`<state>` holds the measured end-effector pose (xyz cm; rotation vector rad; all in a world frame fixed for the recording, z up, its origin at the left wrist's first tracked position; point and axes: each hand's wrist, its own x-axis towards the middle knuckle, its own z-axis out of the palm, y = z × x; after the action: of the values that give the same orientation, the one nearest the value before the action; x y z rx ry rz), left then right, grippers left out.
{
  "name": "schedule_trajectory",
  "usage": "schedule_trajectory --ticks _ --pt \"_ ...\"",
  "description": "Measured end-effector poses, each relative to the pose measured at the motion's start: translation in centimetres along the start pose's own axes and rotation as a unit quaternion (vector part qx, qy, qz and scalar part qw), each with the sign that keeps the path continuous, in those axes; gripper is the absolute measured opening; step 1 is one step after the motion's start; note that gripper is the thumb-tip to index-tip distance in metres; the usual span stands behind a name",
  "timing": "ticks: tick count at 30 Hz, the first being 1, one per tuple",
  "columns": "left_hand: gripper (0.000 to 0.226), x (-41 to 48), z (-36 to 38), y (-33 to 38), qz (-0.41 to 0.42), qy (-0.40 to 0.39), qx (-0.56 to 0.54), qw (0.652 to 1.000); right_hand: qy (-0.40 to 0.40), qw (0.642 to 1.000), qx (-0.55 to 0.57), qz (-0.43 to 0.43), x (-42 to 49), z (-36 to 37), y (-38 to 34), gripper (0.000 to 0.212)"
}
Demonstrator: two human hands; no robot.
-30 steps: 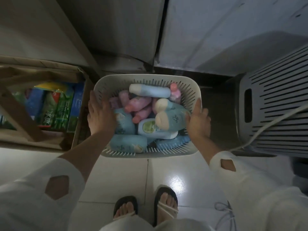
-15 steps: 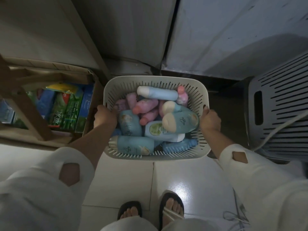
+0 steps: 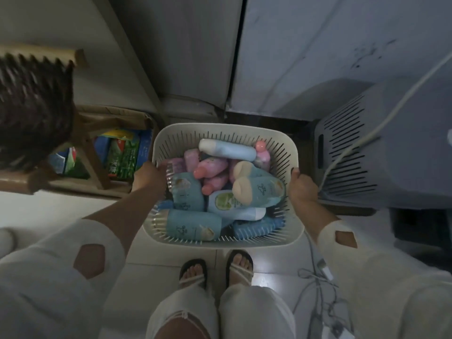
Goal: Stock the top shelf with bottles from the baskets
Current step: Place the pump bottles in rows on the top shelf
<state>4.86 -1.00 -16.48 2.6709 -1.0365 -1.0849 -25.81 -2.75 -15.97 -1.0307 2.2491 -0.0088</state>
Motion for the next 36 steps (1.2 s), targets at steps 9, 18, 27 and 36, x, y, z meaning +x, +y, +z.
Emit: schedule_trajectory --ticks 9,18,27,36 --pt "0.050 -14.4 -12.4 5.8 0.047 -0.020 0.067 0.996 -0.002 0.997 0.054 0.053 -13.6 -14.9 2.1 0.053" --pt "0.056 -23.3 -18.5 14.7 0.150 -0.016 0.082 0.985 0.086 0.981 0.140 0.104 -23.1 -27.0 5.4 0.046" --pt "0.061 -33.6 -17.7 23.2 0.337 -0.071 0.139 0.928 0.215 0.900 0.282 0.251 -30.8 -32.3 14.7 0.055" --pt "0.052 -48.3 -10.0 25.0 0.460 -0.196 0.187 0.846 0.280 0.809 0.355 0.377 -41.7 -33.5 28.8 0.054"
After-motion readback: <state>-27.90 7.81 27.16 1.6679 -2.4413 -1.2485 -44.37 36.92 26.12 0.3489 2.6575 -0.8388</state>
